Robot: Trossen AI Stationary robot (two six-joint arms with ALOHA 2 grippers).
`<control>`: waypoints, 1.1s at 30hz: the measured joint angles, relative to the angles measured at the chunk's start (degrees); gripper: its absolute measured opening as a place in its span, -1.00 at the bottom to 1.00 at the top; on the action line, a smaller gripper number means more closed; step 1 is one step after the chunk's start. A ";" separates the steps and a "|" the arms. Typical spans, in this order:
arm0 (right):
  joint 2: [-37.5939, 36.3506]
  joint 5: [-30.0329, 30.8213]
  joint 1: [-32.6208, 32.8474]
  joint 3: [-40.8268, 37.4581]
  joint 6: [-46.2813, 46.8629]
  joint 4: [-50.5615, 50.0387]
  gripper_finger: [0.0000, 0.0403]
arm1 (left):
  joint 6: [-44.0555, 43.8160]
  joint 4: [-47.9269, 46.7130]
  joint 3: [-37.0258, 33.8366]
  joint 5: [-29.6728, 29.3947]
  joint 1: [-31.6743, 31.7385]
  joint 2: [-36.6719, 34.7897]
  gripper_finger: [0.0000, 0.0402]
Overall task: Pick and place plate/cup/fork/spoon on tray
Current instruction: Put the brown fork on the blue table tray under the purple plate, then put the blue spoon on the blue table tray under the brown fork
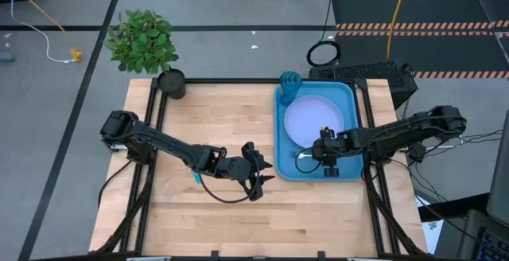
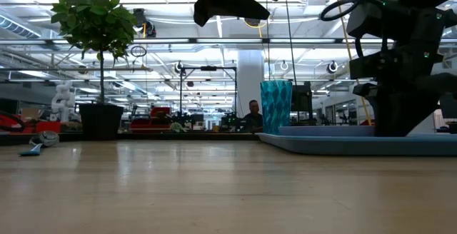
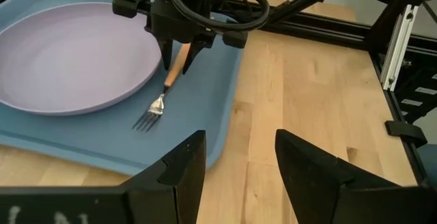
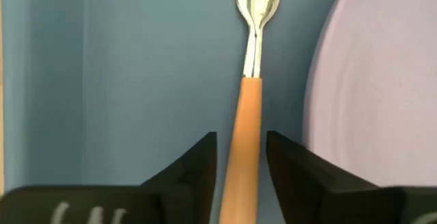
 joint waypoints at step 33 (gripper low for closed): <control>-7.08 6.70 29.58 3.37 35.83 0.48 -0.51 | 5.52 -3.16 0.00 -0.90 -7.57 -0.02 -0.11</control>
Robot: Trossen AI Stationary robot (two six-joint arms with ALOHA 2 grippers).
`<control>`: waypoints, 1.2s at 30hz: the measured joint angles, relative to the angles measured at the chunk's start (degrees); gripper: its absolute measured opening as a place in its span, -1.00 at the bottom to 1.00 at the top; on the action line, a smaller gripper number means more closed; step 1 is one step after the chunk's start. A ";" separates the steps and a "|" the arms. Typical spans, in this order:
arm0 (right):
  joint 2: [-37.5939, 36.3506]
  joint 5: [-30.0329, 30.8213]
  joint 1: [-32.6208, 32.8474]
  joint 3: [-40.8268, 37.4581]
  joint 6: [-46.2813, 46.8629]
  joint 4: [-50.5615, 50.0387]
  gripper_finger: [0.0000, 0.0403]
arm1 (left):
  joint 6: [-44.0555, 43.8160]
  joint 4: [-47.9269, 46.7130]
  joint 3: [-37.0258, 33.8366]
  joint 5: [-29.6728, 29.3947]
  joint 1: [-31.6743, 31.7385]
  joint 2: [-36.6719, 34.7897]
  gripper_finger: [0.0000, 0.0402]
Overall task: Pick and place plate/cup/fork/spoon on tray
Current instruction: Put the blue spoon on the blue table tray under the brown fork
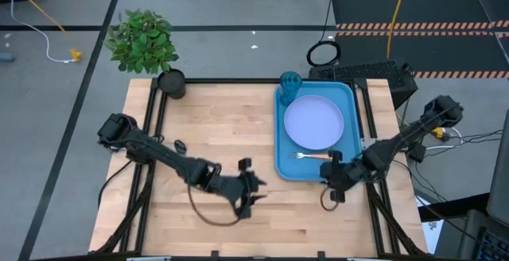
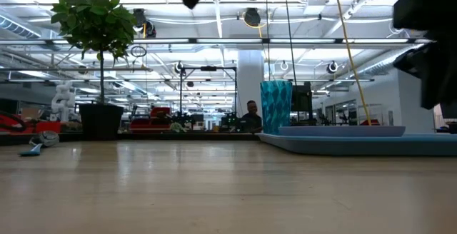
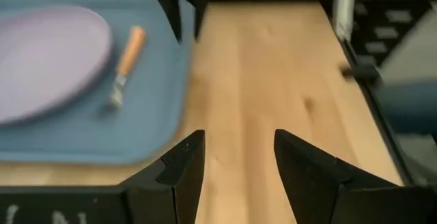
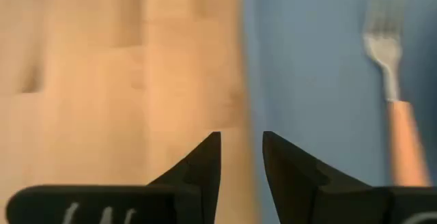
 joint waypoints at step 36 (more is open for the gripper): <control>6.73 9.96 7.10 3.65 -7.44 12.22 -0.51 | -0.94 -59.03 -18.49 3.82 -0.67 -0.26 -0.11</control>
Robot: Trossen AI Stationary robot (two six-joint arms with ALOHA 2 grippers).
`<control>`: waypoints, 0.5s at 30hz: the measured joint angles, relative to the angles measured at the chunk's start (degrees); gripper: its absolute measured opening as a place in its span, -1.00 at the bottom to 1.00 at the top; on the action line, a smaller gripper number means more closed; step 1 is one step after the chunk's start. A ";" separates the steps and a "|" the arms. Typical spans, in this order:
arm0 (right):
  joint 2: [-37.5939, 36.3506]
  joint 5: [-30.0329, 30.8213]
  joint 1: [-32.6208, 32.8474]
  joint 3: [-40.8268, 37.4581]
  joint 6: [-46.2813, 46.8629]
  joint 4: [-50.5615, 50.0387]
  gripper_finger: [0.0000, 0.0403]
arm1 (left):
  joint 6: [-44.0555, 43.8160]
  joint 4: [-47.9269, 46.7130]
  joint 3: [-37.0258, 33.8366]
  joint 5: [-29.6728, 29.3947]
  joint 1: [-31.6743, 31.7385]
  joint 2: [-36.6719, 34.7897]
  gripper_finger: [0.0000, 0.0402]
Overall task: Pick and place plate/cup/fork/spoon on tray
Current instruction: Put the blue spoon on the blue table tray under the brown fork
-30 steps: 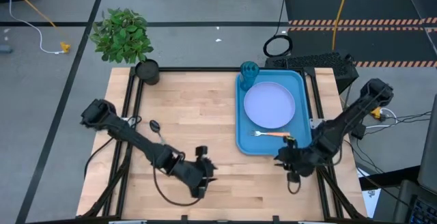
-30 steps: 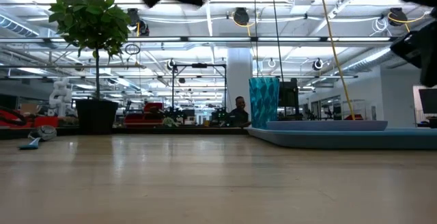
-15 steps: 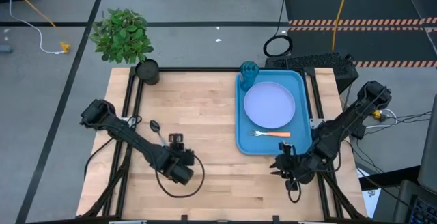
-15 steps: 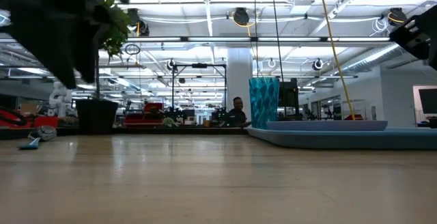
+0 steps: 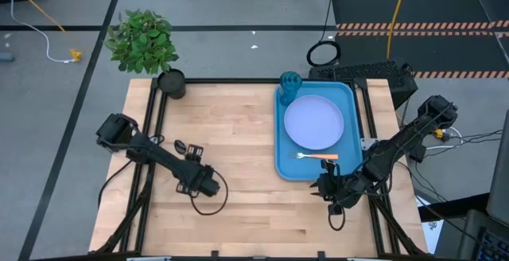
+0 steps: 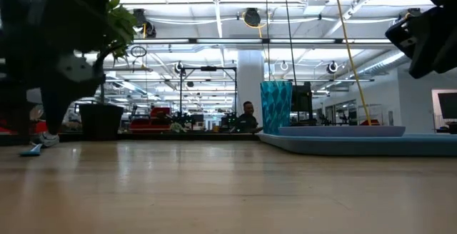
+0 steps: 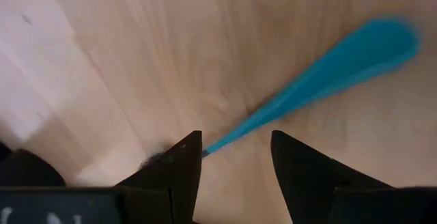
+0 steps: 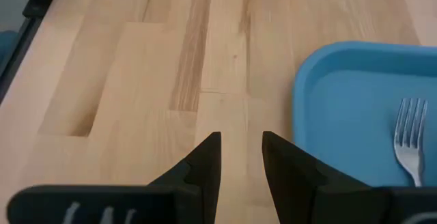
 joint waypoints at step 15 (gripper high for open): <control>0.00 0.11 -0.07 0.00 -3.51 0.07 -0.51 | 5.44 8.37 -1.75 2.45 4.08 -0.11 -0.11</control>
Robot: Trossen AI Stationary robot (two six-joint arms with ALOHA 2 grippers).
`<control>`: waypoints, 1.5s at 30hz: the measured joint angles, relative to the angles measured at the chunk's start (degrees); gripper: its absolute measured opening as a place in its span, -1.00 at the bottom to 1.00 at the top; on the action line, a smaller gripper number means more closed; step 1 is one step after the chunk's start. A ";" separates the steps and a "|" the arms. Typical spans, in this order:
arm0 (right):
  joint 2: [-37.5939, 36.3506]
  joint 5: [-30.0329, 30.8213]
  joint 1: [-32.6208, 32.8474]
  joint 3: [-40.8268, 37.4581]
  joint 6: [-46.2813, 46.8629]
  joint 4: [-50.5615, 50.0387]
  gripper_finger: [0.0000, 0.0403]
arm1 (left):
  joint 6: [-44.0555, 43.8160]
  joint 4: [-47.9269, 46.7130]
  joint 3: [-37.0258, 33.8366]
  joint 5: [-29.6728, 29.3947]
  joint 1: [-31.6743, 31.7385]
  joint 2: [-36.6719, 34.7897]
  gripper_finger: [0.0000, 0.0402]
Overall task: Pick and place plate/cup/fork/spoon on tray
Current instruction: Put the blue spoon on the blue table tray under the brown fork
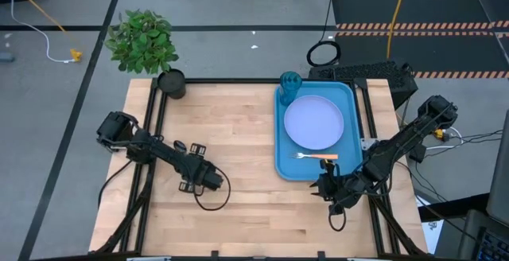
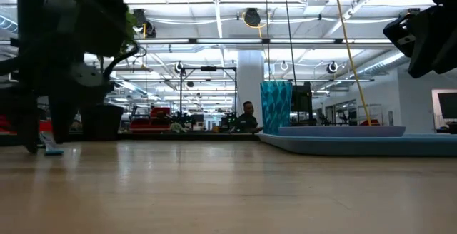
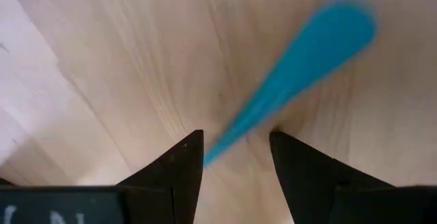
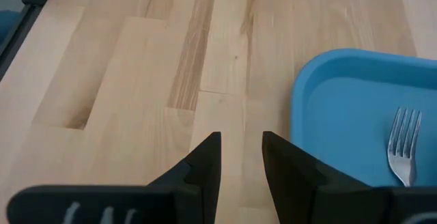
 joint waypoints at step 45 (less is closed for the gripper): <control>0.00 -0.54 0.13 -0.02 -0.24 0.04 -0.51 | 9.11 -4.96 -1.62 3.58 15.78 -0.15 -0.14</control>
